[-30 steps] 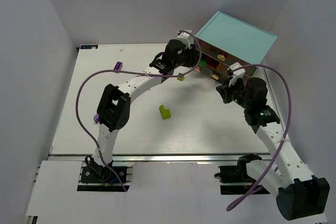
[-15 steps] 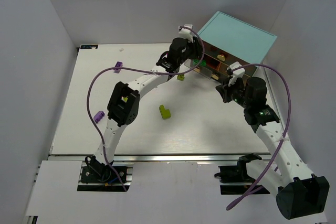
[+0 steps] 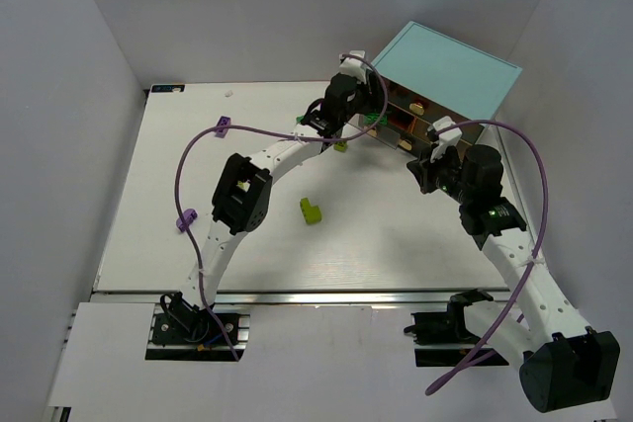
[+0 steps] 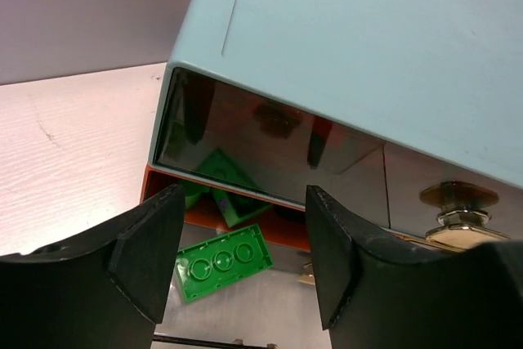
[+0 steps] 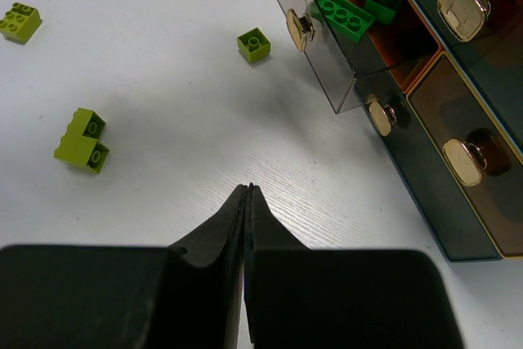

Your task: Sort the legos into containers by color

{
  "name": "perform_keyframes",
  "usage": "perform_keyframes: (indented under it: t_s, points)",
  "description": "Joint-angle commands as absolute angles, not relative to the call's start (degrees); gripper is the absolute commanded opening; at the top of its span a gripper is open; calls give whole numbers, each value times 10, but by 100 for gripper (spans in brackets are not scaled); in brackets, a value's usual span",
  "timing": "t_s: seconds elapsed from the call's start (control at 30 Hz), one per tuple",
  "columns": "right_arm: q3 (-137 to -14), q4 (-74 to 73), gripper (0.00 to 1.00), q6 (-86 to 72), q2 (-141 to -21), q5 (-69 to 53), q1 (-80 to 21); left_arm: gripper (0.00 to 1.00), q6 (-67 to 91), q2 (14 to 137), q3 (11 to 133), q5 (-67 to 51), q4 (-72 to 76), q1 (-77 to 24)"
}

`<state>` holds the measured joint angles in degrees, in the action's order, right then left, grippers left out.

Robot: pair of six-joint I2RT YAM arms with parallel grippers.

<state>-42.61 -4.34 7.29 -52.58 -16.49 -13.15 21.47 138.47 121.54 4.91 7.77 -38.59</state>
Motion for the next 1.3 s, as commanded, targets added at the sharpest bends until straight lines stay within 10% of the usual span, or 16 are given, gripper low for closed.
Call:
perform_keyframes:
  t_s: [0.0, 0.3, 0.67, 1.27]
  points:
    - [-432, -16, 0, 78, -525, -173, -128, 70, 205, 1336, 1222, 37, 89, -383]
    - [-428, -17, 0, 94, -526, -200, -130, 11, 175, 1165, 1054, 155, 55, -330]
    - [-425, -16, 0, 97, -533, -203, -128, 98, 208, 1309, 1170, 40, -104, -222]
    - [-428, -17, 0, 106, -555, -201, -132, 98, 58, 1439, 1231, -159, -62, -178]
